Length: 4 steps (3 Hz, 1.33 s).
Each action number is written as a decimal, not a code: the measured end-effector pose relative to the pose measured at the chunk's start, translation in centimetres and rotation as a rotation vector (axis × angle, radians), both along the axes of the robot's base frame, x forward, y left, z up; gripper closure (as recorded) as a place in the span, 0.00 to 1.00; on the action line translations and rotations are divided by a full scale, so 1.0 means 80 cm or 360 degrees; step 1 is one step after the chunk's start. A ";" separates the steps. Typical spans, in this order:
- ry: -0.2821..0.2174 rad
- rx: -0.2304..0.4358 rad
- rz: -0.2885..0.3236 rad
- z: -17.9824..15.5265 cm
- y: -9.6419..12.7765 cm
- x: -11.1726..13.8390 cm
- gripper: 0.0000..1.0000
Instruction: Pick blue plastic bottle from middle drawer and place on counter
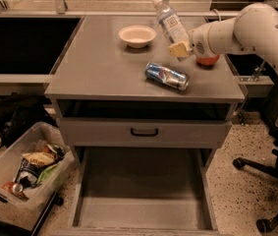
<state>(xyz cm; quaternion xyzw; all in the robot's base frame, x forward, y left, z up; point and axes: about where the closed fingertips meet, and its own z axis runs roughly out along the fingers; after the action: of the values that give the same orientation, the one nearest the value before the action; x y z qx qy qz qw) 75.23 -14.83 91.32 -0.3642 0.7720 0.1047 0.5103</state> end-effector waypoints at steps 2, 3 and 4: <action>0.0000 0.0000 0.0000 0.000 0.000 0.000 0.58; 0.0000 0.0000 0.0000 0.000 0.000 0.000 0.35; 0.0000 0.0000 0.0000 0.000 0.000 0.000 0.12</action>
Offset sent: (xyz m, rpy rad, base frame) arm 0.0000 0.0000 0.0000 0.0000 0.0000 0.0000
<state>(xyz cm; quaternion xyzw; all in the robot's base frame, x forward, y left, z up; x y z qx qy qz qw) 75.23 -14.82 91.31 -0.3643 0.7720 0.1048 0.5102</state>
